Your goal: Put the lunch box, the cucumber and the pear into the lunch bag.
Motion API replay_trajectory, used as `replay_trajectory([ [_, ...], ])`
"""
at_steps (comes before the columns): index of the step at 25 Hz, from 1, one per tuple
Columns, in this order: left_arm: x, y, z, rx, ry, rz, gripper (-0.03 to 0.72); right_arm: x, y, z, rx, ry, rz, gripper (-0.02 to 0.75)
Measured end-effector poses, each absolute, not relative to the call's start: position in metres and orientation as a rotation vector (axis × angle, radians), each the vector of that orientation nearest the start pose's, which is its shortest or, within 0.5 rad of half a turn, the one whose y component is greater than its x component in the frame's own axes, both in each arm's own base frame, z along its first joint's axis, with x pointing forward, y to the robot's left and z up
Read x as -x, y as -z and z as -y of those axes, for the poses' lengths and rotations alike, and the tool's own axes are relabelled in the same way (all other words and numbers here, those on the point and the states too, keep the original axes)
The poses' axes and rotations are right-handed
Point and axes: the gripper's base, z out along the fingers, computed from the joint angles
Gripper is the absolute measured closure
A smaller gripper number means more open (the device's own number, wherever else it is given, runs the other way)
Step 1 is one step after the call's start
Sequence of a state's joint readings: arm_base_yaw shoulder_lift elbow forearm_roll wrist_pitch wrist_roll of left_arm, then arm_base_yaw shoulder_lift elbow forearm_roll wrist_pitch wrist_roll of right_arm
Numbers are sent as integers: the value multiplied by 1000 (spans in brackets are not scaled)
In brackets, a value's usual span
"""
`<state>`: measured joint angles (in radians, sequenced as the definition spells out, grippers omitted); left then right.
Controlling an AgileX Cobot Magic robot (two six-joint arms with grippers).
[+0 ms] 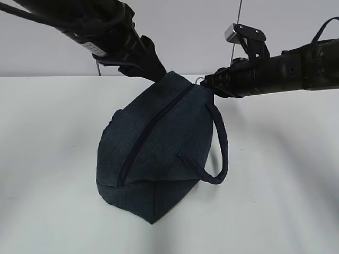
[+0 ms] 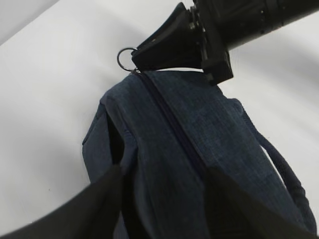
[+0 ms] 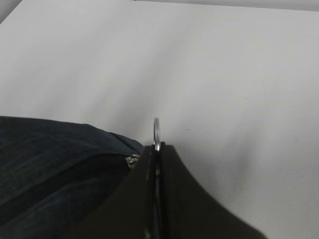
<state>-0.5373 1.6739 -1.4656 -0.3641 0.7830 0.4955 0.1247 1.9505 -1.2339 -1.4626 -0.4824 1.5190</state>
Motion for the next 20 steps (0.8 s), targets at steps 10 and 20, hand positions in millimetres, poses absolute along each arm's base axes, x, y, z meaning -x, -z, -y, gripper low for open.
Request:
replay_trajectory([
  [10, -330, -283, 220, -1000, 442, -2350, 327, -416, -198, -94, 338, -631, -2107, 738],
  [20, -341, -268, 212, -915, 479, -2437, 651, -415, -198, -95, 339, -637, -2105, 738],
])
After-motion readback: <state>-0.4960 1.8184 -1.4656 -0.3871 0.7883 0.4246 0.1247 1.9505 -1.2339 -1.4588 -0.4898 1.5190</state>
